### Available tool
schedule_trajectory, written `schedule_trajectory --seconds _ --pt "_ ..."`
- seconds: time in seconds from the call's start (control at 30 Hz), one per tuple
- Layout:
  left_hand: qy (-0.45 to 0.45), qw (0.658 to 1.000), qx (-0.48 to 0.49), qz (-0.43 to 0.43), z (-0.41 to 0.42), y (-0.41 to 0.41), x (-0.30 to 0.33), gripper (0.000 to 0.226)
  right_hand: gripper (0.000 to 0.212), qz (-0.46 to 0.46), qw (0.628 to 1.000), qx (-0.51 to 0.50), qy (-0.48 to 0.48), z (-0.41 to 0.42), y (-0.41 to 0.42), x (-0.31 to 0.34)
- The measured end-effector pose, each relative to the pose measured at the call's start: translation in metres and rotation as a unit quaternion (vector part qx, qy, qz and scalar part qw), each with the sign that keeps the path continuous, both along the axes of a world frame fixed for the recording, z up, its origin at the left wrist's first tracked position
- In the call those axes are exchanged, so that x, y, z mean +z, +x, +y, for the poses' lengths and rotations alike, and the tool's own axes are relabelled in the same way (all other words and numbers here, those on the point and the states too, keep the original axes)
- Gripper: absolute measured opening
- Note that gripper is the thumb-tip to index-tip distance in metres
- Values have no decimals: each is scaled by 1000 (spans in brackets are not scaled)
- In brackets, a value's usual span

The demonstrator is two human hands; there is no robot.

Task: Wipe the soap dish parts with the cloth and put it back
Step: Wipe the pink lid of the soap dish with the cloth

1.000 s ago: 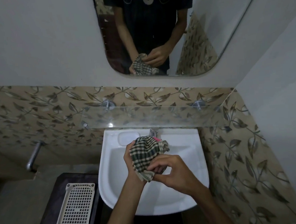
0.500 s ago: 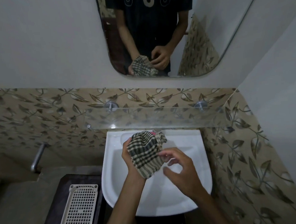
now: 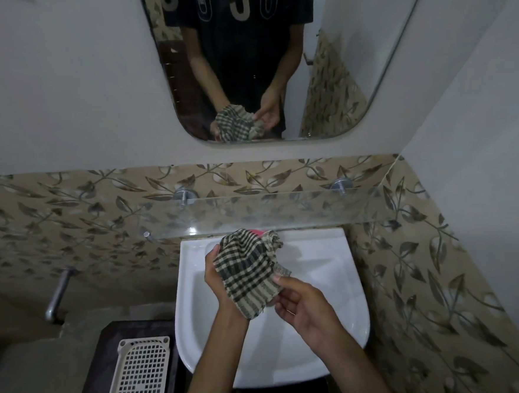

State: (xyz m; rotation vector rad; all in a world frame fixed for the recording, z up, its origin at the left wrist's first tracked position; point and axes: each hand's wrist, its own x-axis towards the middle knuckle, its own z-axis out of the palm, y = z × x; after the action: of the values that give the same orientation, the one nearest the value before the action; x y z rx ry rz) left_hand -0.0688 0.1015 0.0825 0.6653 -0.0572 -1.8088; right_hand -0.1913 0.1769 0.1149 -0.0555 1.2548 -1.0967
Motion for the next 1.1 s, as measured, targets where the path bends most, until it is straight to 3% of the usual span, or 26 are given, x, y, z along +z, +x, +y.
schedule_trajectory --seconds 0.07,0.17,0.27,0.37,0.43,0.6,0.87,1.1 --pt "-9 1000 -10 8 0 1 0 57 15 77 997 -10 -28 3 3 1" --pt "-8 1000 -16 15 2 3 -2 65 12 251 959 -35 -124 8 5 5" --pt "-9 999 -21 28 4 1 -2 63 14 299 937 -25 -181 10 5 11" --pt "-2 999 -22 32 8 -4 2 51 3 204 969 -13 -135 6 2 21" --pt "4 999 -27 29 9 -7 4 48 15 99 990 2 -96 4 3 24" --pt "33 999 -23 17 8 -8 10 43 19 -18 1000 -6 -14 6 11 28" --pt "44 999 6 -1 6 -17 20 33 20 -72 997 -18 35 21 12 31" --pt "35 999 6 -15 7 -23 29 36 31 -43 998 -2 35 19 16 30"
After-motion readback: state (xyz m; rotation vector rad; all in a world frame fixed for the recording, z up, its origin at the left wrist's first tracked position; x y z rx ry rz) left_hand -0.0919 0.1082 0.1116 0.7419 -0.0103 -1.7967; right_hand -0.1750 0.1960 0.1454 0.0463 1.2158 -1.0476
